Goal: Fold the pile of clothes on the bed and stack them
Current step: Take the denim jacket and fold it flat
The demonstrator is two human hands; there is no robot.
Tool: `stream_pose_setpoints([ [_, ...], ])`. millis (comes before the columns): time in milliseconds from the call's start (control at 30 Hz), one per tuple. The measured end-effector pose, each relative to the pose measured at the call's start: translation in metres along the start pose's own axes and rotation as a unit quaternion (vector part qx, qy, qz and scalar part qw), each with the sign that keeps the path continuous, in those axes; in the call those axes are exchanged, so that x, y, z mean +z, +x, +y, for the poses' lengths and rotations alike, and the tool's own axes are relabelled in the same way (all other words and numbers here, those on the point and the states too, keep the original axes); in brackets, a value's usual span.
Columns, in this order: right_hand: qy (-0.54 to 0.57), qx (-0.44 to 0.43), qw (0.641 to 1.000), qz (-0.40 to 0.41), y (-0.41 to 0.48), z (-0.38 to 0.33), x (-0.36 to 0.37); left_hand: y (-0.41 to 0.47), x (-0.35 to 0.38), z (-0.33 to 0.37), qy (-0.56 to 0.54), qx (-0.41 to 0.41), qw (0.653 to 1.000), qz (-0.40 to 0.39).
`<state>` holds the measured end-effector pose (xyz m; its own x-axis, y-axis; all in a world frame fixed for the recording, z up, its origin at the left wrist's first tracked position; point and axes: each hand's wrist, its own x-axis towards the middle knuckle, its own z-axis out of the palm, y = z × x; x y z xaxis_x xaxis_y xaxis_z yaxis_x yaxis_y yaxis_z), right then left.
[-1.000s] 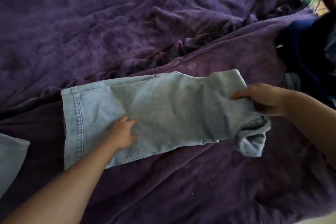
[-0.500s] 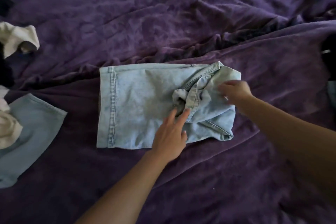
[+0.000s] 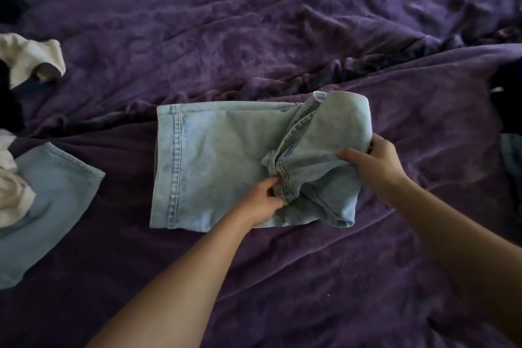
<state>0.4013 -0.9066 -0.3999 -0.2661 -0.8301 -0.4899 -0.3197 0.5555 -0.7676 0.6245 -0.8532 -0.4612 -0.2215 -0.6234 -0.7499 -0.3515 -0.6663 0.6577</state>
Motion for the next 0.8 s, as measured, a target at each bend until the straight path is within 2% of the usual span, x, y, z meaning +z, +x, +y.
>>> stream_pose_setpoints([
  [67,-0.033,-0.046,0.998,-0.024,-0.022,-0.034,0.022,-0.015,-0.022,-0.001,-0.042,0.028,0.998,0.023],
  [100,-0.059,-0.068,0.995,-0.034,-0.032,-0.05,0.037,-0.023,-0.036,-0.003,-0.063,0.042,0.995,0.06],
  [267,-0.188,-0.148,0.966,-0.096,-0.065,-0.103,0.149,-0.073,-0.125,-0.043,-0.106,0.019,0.944,0.313],
  [333,-0.207,-0.148,0.955,-0.155,-0.074,-0.104,0.2,-0.09,-0.156,-0.066,-0.12,-0.003,0.92,0.373],
  [467,-0.203,-0.081,0.923,-0.317,-0.088,-0.089,0.27,-0.112,-0.188,-0.099,-0.117,-0.038,0.889,0.441],
  [500,-0.185,-0.093,0.925,-0.319,-0.089,-0.083,0.274,-0.113,-0.189,-0.101,-0.088,-0.034,0.884,0.458],
  [533,-0.163,-0.119,0.937,-0.285,-0.088,-0.078,0.271,-0.113,-0.188,-0.1,-0.045,-0.019,0.877,0.478],
  [600,-0.143,-0.197,0.96,-0.135,-0.082,-0.063,0.246,-0.112,-0.176,-0.086,0.042,0.067,0.86,0.504],
  [667,-0.215,-0.29,0.932,0.006,-0.071,-0.046,0.213,-0.102,-0.154,-0.065,0.132,0.157,0.847,0.491],
  [733,-0.338,-0.291,0.894,0.03,-0.054,-0.033,0.189,-0.086,-0.137,-0.05,0.213,0.149,0.857,0.445],
  [800,-0.429,-0.214,0.877,-0.018,-0.039,-0.021,0.182,-0.064,-0.135,-0.047,0.255,0.066,0.887,0.38],
])
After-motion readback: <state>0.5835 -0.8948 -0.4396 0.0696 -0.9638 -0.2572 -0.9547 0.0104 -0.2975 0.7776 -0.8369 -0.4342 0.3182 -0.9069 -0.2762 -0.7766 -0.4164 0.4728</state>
